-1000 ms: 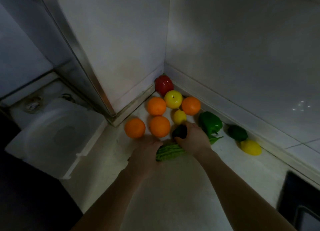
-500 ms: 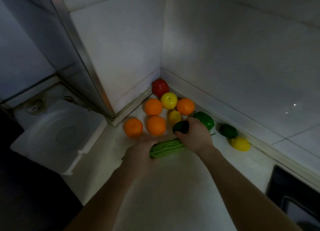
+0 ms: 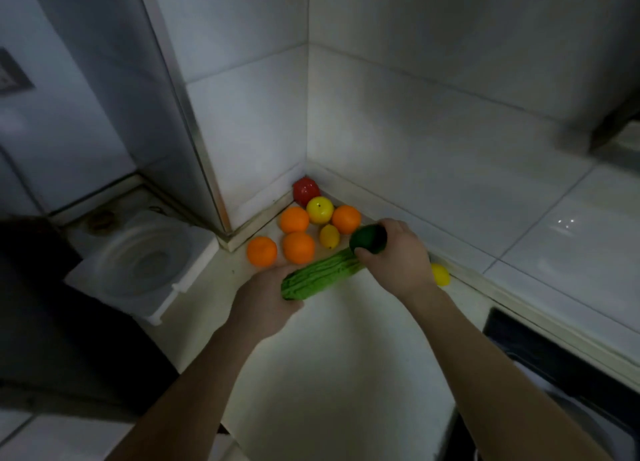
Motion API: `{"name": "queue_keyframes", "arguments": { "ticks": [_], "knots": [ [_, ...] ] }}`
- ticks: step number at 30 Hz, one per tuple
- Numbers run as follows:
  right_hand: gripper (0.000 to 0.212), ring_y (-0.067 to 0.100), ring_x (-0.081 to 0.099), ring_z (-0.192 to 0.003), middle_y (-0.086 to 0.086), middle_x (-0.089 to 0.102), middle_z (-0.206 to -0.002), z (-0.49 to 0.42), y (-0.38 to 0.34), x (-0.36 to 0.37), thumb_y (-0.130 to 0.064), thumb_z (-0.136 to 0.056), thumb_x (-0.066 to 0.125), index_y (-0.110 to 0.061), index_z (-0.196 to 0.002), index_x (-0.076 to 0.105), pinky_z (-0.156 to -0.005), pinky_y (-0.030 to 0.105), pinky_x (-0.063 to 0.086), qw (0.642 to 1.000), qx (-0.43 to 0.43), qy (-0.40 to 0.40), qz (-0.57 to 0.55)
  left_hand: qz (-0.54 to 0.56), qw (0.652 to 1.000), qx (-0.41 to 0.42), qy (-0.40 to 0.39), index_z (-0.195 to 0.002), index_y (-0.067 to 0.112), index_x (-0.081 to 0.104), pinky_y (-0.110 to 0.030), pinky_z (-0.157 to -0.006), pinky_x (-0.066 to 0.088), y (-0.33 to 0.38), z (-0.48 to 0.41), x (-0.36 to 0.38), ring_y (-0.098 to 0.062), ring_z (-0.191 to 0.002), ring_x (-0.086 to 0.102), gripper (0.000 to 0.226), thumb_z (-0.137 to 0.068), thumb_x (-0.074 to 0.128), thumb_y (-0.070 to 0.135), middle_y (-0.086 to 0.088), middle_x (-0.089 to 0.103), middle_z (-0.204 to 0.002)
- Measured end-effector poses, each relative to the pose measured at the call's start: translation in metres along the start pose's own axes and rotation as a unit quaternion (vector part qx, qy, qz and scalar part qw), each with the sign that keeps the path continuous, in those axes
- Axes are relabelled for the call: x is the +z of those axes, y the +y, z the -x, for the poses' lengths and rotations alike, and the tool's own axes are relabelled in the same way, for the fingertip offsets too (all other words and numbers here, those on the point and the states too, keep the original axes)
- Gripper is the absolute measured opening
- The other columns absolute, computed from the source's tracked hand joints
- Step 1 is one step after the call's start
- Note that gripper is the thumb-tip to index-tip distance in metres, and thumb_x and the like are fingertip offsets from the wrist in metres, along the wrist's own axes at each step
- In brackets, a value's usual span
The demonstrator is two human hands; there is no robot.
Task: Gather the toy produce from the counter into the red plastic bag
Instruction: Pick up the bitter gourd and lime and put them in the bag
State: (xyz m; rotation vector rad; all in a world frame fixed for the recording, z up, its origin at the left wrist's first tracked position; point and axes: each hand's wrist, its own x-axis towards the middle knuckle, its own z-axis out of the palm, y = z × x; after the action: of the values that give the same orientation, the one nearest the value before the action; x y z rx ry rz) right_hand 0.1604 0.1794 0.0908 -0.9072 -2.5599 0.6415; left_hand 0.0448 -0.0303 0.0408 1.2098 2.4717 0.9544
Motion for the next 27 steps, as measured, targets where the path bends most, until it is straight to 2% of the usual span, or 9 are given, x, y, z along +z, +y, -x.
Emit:
{"name": "queue_keyframes", "arguments": {
  "ticks": [3, 8, 13, 19, 23, 27],
  "knots": [
    [0.051, 0.027, 0.055, -0.094, 0.007, 0.056, -0.106, 0.02, -0.004, -0.024, -0.039, -0.073, 0.073, -0.015, -0.115, 0.055, -0.072, 0.029, 0.04, 1.0, -0.01, 0.022, 0.001, 0.019, 0.999, -0.007, 0.028, -0.123, 0.038, 0.058, -0.027, -0.085, 0.049, 0.015, 0.018, -0.007, -0.01, -0.109, 0.058, 0.056, -0.073, 0.081, 0.03, 0.014, 0.064, -0.118],
    [0.055, 0.025, 0.054, -0.1, 0.006, 0.056, -0.111, 0.05, -0.006, -0.063, -0.039, -0.073, 0.073, -0.015, -0.118, 0.054, -0.08, 0.03, 0.042, 0.999, -0.014, 0.051, 0.009, 0.02, 0.998, -0.036, 0.057, -0.118, 0.031, 0.061, -0.032, -0.077, 0.052, 0.043, 0.037, -0.016, -0.015, -0.095, 0.063, 0.048, -0.074, 0.079, 0.036, 0.007, 0.069, -0.103],
    [0.057, 0.026, 0.055, -0.101, 0.006, 0.057, -0.114, 0.083, -0.006, -0.096, -0.035, -0.072, 0.074, -0.014, -0.121, 0.054, -0.083, 0.032, 0.045, 0.997, -0.015, 0.079, -0.01, 0.033, 0.996, -0.024, 0.074, -0.116, 0.03, 0.062, -0.027, -0.07, 0.044, 0.074, 0.052, -0.027, -0.012, -0.085, 0.059, 0.043, -0.076, 0.078, 0.032, 0.01, 0.065, -0.095],
    [0.062, 0.026, 0.055, -0.106, 0.006, 0.056, -0.12, 0.12, -0.007, -0.129, -0.034, -0.073, 0.075, -0.013, -0.127, 0.052, -0.087, 0.029, 0.044, 0.994, 0.002, 0.105, -0.01, 0.071, 0.995, 0.001, 0.075, -0.111, 0.035, 0.063, -0.032, -0.077, 0.051, 0.095, 0.07, -0.042, -0.011, -0.086, 0.062, 0.04, -0.074, 0.079, 0.029, 0.016, 0.064, -0.089],
    [0.062, 0.025, 0.054, -0.108, 0.006, 0.055, -0.122, 0.142, -0.014, -0.147, -0.032, -0.074, 0.075, -0.012, -0.127, 0.051, -0.088, 0.025, 0.04, 0.992, 0.008, 0.124, 0.002, 0.102, 0.991, 0.037, 0.073, -0.113, 0.036, 0.063, -0.03, -0.079, 0.053, 0.106, 0.074, -0.055, -0.006, -0.088, 0.064, 0.045, -0.073, 0.08, 0.024, 0.021, 0.065, -0.089],
    [0.063, 0.024, 0.054, -0.108, 0.006, 0.055, -0.122, 0.16, -0.025, -0.156, -0.031, -0.074, 0.077, -0.011, -0.128, 0.052, -0.085, 0.02, 0.034, 0.987, 0.022, 0.155, 0.022, 0.127, 0.987, 0.065, 0.077, -0.112, 0.037, 0.063, -0.034, -0.079, 0.054, 0.109, 0.072, -0.065, -0.009, -0.087, 0.066, 0.047, -0.07, 0.08, 0.029, 0.015, 0.069, -0.092]
  ]
}}
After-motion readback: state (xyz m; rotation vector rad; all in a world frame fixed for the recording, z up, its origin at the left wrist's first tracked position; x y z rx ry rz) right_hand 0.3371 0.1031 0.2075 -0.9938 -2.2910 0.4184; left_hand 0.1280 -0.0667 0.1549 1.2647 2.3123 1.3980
